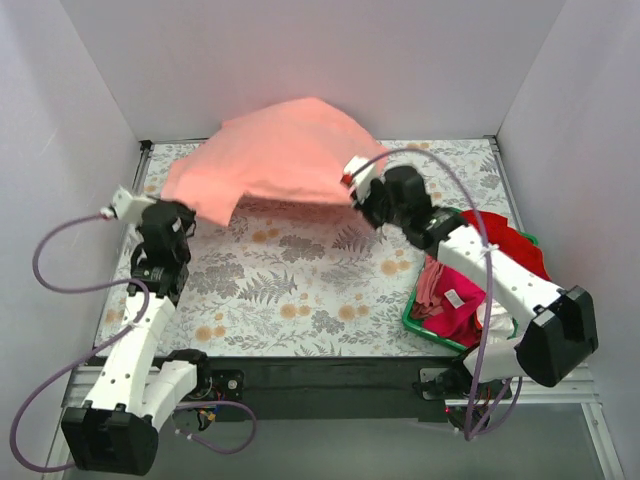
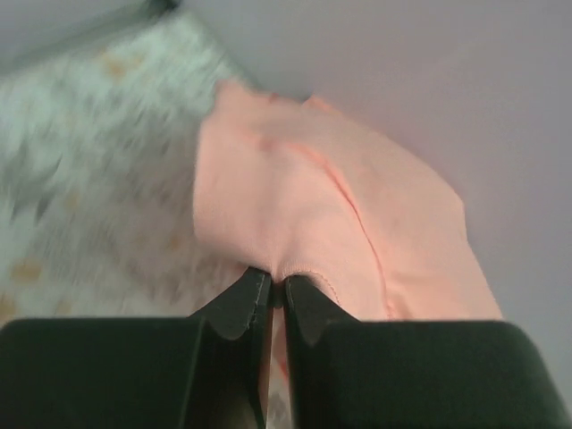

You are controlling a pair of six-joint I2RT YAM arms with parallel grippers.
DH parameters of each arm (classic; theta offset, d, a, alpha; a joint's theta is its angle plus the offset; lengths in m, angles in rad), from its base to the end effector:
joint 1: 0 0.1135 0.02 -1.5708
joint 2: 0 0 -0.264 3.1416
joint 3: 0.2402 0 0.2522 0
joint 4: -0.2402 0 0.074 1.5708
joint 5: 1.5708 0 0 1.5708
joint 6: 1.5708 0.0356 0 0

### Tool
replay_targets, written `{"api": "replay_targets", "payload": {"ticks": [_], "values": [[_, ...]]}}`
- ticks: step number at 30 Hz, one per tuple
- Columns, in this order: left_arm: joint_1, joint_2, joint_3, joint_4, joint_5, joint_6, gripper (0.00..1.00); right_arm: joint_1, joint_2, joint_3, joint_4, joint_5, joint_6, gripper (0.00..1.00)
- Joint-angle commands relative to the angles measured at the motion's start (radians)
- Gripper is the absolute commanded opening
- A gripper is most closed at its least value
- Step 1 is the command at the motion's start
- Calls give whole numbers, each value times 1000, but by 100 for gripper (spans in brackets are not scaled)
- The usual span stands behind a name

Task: Fold and stack the t-shirts
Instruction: Flatten the tshirt out

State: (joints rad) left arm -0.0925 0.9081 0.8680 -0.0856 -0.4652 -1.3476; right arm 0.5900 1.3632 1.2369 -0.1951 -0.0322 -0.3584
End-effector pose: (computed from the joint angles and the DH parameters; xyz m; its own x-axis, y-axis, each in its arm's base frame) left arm 0.2103 -0.0035 0.3585 0.3240 -0.9054 -0.2745 -0.2016 0.2174 -0.9551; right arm 0.2654 0.1791 0.3659 -0.0419 -0.4499 -0.8921 -0.6366 0.7002 -0.3233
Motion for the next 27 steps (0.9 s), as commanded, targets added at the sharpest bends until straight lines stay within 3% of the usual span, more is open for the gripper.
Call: {"api": "replay_targets", "payload": {"ticks": [1, 2, 4, 6, 7, 8, 11, 19, 27], "values": [[7, -96, -151, -331, -183, -560, 5, 120, -62, -174, 2, -83, 9, 7], [5, -113, -187, -424, -208, -655, 11, 170, -68, -212, 0, -77, 44, 14], [7, -152, -195, -638, -262, -826, 43, 218, -69, -293, -12, -78, 93, 22], [7, -159, -163, -770, -277, -860, 89, 263, -62, -320, -36, -91, 148, 55], [7, -156, -144, -795, -268, -861, 95, 269, -62, -324, -71, -77, 166, 63], [5, -153, -129, -831, -262, -870, 95, 272, -68, -324, -81, -52, 186, 83], [7, -140, -72, -782, -208, -814, 96, 274, -110, -317, -92, 18, 263, 98], [7, -5, -2, -548, -29, -512, 97, 261, -213, -301, -81, 261, 492, 98], [7, 247, 104, -384, 157, -282, 98, 136, -60, -264, -78, 129, 610, 98]]}}
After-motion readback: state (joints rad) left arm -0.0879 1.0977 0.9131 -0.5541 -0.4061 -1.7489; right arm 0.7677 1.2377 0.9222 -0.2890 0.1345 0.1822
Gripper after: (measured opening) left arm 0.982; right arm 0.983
